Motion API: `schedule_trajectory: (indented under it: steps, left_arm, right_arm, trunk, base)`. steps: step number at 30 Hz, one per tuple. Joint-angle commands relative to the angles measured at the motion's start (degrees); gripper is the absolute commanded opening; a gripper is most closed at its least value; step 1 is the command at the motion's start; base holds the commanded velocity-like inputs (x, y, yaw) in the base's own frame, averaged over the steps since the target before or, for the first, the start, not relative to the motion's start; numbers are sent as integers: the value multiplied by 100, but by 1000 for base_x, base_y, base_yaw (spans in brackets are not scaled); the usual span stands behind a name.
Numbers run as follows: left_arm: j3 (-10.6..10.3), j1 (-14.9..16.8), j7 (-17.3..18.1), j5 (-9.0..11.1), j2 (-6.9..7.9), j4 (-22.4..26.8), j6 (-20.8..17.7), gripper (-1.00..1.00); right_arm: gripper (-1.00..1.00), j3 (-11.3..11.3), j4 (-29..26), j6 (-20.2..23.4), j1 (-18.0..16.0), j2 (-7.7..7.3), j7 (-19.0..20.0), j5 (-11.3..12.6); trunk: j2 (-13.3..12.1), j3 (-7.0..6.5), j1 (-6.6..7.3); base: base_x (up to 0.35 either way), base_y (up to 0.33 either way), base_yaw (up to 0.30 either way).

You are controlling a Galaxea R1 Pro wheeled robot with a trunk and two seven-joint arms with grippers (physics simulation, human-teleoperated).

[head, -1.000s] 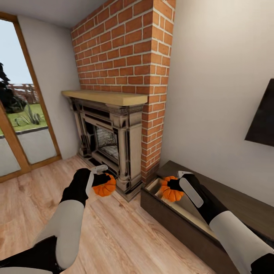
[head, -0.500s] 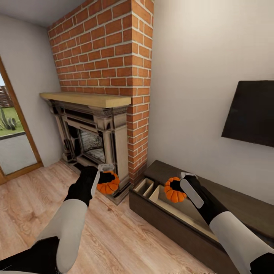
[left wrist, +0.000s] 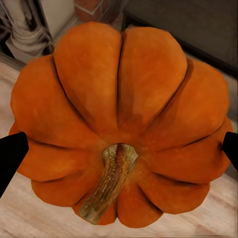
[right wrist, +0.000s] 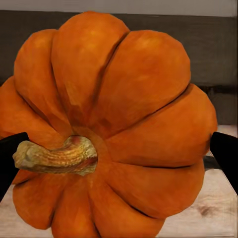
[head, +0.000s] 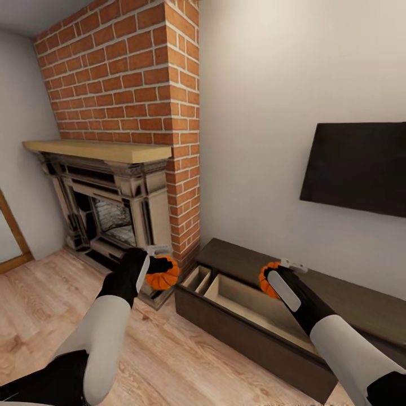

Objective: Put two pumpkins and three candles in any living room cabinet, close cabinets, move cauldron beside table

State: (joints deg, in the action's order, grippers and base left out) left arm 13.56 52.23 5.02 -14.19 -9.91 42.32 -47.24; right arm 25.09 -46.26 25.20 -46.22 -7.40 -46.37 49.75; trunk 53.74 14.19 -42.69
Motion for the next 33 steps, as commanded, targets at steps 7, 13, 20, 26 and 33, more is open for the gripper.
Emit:
schedule_trajectory:
  steps: [7,13,20,26,33]
  left_arm:
    - [33,6,51,-40,-8,-15,-22,-100]
    - [40,6,42,-40,-8,-21,-22,-100]
    - [42,6,18,-35,-8,-168,-16,-100]
    - [49,6,24,373,-8,-193,-14,-100]
    - [50,6,29,470,-8,-197,-7,-100]
  right_arm:
    - [-100,30,27,12,-9,-7,-39,10]
    - [-100,31,36,10,-9,-2,-39,17]
    - [-100,26,38,11,-9,40,-39,17]
    - [-100,30,47,10,-9,51,-34,17]
    - [-100,31,102,4,-9,61,-31,17]
  trunk:
    - [7,-28,-1]
    - [7,-59,-1]
    - [7,-95,-1]
    - [7,-125,-1]
    - [7,-160,-1]
  base:
    - [0,0,-252]
    - [0,0,-252]
    - [0,0,-256]
    - [0,0,-259]
    - [0,0,-259]
